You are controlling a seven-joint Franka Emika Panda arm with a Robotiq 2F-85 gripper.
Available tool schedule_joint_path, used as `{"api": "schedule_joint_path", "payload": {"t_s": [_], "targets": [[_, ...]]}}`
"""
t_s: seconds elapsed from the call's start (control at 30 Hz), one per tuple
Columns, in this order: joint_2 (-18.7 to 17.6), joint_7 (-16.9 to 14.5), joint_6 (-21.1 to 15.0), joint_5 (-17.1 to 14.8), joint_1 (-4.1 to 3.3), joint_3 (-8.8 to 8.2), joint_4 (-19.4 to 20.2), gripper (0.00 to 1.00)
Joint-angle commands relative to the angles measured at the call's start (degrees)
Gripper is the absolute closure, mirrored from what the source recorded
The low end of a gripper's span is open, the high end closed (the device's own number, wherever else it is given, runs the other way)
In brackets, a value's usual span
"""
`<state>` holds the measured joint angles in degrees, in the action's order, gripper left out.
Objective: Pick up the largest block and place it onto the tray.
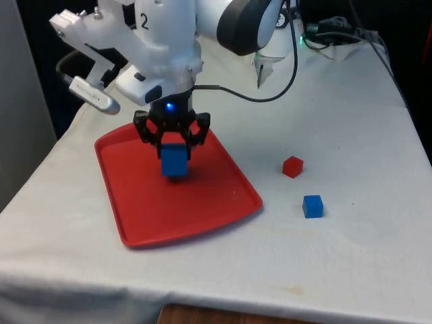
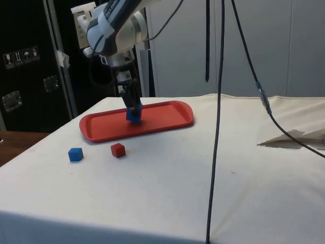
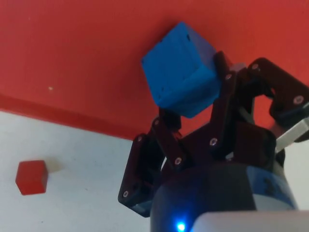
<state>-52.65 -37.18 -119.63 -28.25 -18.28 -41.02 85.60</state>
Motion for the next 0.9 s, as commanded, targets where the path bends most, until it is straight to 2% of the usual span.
{"api": "schedule_joint_path", "payload": {"t_s": [0.0, 0.07, 0.1, 0.17, 0.2, 0.23, 0.33, 0.37, 0.47, 0.7, 0.87], "targets": [[-0.3, -0.5, 0.0, -0.6, 0.52, 0.11, -0.5, 0.98], [-0.7, -0.7, -0.1, -1.2, 0.11, -0.46, -0.3, 0.98], [-0.5, -1.0, 0.1, -1.5, 0.29, -0.52, -0.6, 0.98], [-0.5, -1.3, 0.2, -1.8, 0.23, -0.8, -0.5, 0.9], [-0.4, -1.4, 0.2, -1.9, 0.17, -0.92, -0.5, 0.72], [-0.4, -1.4, 0.2, -1.9, 0.17, -0.97, -0.5, 0.62], [-0.6, -1.3, 0.1, -1.9, 0.06, -1.15, -0.5, 0.33], [-0.3, -1.5, 0.3, -2.0, 0.17, -1.09, -0.5, 0.33], [-0.3, -1.5, 0.3, -2.1, 0.11, -1.15, -0.4, 0.0], [-0.3, -1.5, 0.3, -2.1, 0.11, -1.2, -0.4, 0.0], [1.4, -1.3, 2.1, -1.6, -0.8, -2.75, -0.1, 0.0]]}}
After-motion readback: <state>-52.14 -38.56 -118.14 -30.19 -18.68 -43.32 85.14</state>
